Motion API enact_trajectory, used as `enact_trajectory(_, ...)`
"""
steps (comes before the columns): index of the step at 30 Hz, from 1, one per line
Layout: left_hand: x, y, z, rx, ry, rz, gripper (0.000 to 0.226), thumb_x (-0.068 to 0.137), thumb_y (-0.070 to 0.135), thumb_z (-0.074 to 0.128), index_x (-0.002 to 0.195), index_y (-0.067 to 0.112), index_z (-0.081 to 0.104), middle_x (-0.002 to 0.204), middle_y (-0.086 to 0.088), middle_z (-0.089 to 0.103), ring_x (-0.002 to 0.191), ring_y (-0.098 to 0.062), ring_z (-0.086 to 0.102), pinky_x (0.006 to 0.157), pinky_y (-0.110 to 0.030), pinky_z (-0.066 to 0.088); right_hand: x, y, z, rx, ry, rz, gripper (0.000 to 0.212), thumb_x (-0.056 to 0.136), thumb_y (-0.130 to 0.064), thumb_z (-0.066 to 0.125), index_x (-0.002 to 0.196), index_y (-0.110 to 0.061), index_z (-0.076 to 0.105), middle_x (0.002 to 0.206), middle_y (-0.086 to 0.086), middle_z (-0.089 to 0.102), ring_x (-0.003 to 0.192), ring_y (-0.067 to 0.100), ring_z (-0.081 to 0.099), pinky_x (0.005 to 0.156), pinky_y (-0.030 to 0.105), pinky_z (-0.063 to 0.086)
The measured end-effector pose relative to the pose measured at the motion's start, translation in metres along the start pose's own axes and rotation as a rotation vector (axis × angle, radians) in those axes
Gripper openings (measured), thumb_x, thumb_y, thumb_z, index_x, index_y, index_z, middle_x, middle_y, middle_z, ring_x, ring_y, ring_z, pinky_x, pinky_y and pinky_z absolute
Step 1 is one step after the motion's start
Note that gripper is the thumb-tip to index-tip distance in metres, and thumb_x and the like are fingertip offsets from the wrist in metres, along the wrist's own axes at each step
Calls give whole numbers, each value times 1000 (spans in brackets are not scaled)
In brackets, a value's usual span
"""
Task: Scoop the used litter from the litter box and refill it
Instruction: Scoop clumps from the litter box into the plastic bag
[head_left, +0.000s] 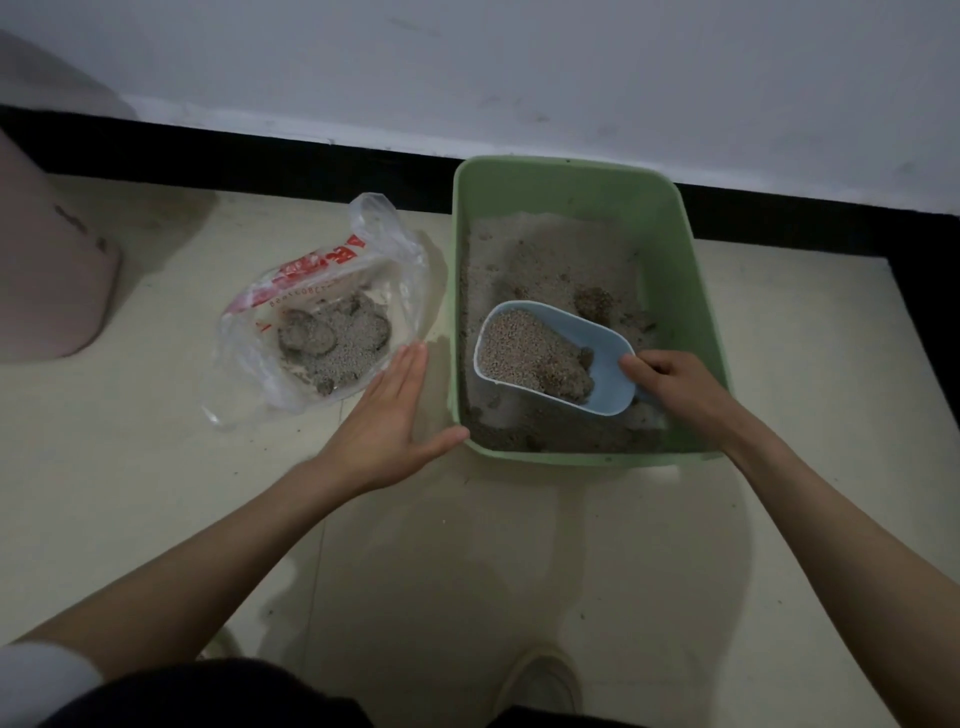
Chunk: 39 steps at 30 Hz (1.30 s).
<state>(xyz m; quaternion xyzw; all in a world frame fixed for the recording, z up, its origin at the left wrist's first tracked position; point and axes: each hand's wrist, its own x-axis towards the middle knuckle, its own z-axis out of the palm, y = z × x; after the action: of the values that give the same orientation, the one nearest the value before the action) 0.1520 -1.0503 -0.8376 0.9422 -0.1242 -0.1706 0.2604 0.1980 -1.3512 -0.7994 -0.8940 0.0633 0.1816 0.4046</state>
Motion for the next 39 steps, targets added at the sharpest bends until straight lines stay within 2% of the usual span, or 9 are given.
enact_trajectory(10,-20,-54,-18,-14,146,-102,87,82,50,33,147,6,-5,156,-8,-9,139,-12,-14,115,-29,-2,5,-45,27,-29,-83,-35,42,97,-25,48,86,13,61,60,6,35,45,2,27,42,14,19)
enact_trajectory(14,-28,-82,-30,20,209,-195,81,92,31,50,146,3,-2,156,-12,-7,143,-21,-10,115,-38,-1,8,-68,40,-110,-125,-54,44,97,-27,47,55,-13,47,53,-1,28,38,4,26,46,19,19)
enact_trajectory(18,-34,-105,-39,48,269,-299,81,91,26,52,147,2,-2,156,-12,-8,143,-24,-10,115,-41,0,10,-87,55,-206,-152,-69,47,98,-25,46,51,-22,42,51,-2,31,36,2,32,39,13,23)
enact_trajectory(22,-35,-125,-47,38,282,-401,81,92,25,50,146,3,-6,155,-13,-11,143,-25,-12,115,-42,-1,15,-104,65,-217,-167,-34,41,97,-30,45,67,-6,60,58,7,39,42,3,33,40,11,22)
enact_trajectory(26,-32,-137,-49,-40,282,-443,80,93,23,49,146,3,-7,155,-13,-11,143,-25,-12,115,-42,0,23,-123,76,-160,-132,7,43,96,-33,47,92,4,68,81,32,51,70,19,39,65,27,29)
enact_trajectory(28,-31,-140,-49,-81,289,-439,79,93,21,49,146,3,-7,155,-13,-11,143,-25,-12,116,-41,0,28,-134,82,-201,-121,19,47,97,-32,45,99,11,64,76,26,50,66,19,39,60,27,27)
enact_trajectory(31,-29,-144,-48,-146,296,-419,80,93,21,49,145,2,-8,155,-13,-11,143,-25,-12,117,-37,1,37,-148,90,-274,-113,53,49,97,-32,45,92,15,60,69,11,42,54,17,31,53,27,21)
enact_trajectory(36,-28,-146,-44,-209,319,-366,79,93,21,49,145,2,-7,156,-14,-8,143,-26,-11,115,-31,0,49,-163,98,-407,-45,62,49,96,-31,46,95,14,64,75,23,56,67,21,44,64,28,29)
enact_trajectory(39,-29,-148,-45,-232,336,-358,78,94,21,49,145,2,-6,156,-14,-7,143,-26,-10,115,-30,0,53,-176,100,-488,-49,71,46,96,-30,44,81,8,65,65,14,53,59,22,44,54,27,28)
